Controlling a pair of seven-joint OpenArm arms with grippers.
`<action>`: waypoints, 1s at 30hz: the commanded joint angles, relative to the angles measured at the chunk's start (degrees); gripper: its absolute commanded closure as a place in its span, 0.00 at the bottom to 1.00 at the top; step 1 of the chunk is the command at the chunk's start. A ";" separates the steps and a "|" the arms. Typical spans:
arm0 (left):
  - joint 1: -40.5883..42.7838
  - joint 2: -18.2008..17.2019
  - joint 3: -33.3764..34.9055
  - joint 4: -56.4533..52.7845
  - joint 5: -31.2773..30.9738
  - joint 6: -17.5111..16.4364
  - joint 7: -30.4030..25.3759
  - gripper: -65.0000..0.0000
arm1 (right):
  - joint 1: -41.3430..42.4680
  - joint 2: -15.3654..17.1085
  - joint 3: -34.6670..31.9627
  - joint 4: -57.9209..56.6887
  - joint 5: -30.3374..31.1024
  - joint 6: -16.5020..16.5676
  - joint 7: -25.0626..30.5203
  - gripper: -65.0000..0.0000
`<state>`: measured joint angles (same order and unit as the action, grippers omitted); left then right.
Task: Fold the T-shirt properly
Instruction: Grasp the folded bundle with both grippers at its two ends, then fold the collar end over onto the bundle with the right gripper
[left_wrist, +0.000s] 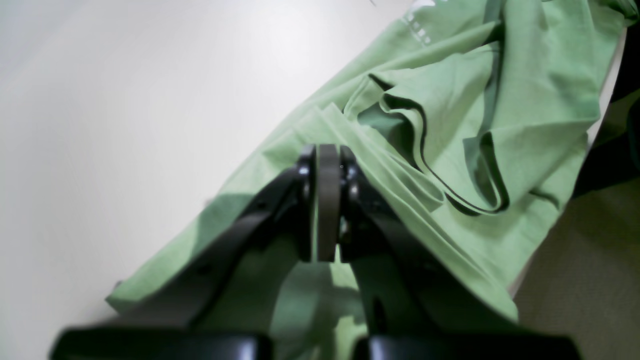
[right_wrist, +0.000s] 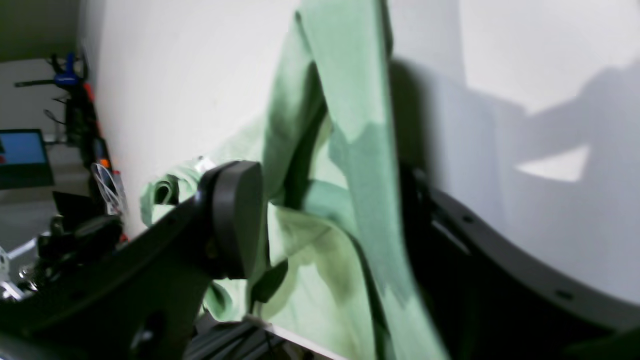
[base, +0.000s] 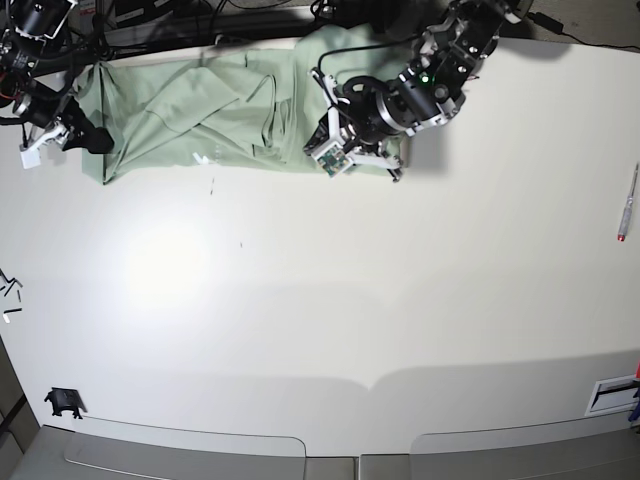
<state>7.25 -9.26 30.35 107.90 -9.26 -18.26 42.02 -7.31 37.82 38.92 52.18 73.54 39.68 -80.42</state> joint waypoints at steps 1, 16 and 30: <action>-0.61 0.31 -0.04 1.16 -0.70 -0.20 -1.36 1.00 | 0.44 1.68 -0.63 0.76 1.40 0.32 0.42 0.46; -0.61 0.28 -0.04 1.27 -0.46 -0.20 -0.83 1.00 | 0.48 1.73 -10.82 0.79 5.81 0.32 0.42 0.56; 5.01 -9.42 -5.42 8.57 10.69 10.49 3.17 1.00 | 0.50 2.82 -10.78 1.31 11.46 0.32 0.42 1.00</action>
<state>12.95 -18.59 25.02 115.31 1.37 -8.14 46.44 -7.33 38.85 27.77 52.64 83.55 39.66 -80.49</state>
